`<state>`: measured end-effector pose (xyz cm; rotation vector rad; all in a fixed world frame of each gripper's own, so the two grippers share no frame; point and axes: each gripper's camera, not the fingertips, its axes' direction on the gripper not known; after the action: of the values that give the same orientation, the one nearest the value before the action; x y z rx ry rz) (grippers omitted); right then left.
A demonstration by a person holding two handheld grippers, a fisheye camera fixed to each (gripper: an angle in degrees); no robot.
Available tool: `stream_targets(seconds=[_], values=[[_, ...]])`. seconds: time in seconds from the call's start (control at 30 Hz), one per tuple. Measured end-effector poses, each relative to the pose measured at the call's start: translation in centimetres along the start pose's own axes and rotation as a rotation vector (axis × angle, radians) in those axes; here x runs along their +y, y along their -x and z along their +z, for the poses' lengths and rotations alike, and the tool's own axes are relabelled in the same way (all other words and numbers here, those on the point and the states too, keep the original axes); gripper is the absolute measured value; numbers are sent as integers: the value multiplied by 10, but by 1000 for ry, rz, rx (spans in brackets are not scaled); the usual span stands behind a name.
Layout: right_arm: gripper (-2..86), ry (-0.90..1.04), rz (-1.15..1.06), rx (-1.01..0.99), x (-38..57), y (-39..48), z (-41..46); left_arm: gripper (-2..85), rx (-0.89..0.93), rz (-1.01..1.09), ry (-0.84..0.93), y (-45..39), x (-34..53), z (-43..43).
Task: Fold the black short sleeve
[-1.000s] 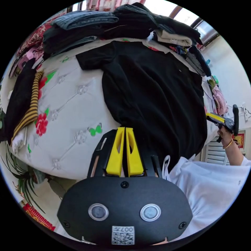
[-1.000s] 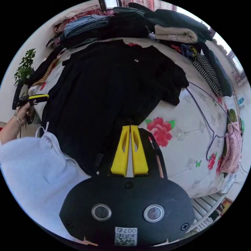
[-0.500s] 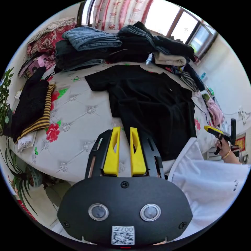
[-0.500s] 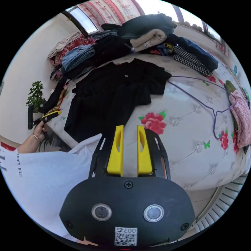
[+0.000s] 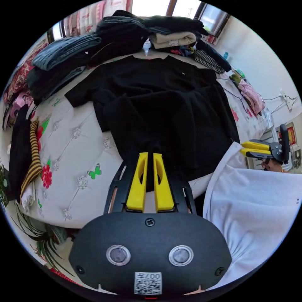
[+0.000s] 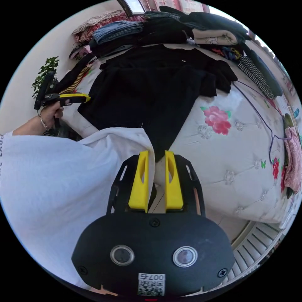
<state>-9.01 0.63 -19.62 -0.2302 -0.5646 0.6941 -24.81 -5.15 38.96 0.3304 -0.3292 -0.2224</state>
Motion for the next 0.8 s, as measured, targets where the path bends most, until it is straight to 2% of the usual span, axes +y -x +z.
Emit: stream_targets(seconds=[0.17, 0.3, 0.37, 0.47, 0.6, 0.7, 0.73, 0.8], values=[[55, 151, 27, 61, 59, -3, 11, 12, 33, -228, -65, 51, 64, -38], [55, 43, 167, -7, 76, -20, -7, 2, -37, -357, -34, 84, 110, -60], [53, -37, 210, -33, 70, -25, -16, 8, -82, -357, -39, 90, 120, -69], [47, -125, 204, -34, 54, -23, -21, 44, -53, -341, -68, 96, 123, -78], [38, -87, 128, -6, 34, -15, 2, 85, 31, -265, -48, 95, 107, -66], [26, -41, 119, 123, 33, -11, 18, 64, -29, -209, 28, 93, 93, -48], [22, -29, 105, 137, 33, -10, 20, 39, -81, -209, 50, 95, 89, -47], [9, 21, 76, 116, 33, -19, 16, 4, -71, -190, 50, 102, 85, -55]])
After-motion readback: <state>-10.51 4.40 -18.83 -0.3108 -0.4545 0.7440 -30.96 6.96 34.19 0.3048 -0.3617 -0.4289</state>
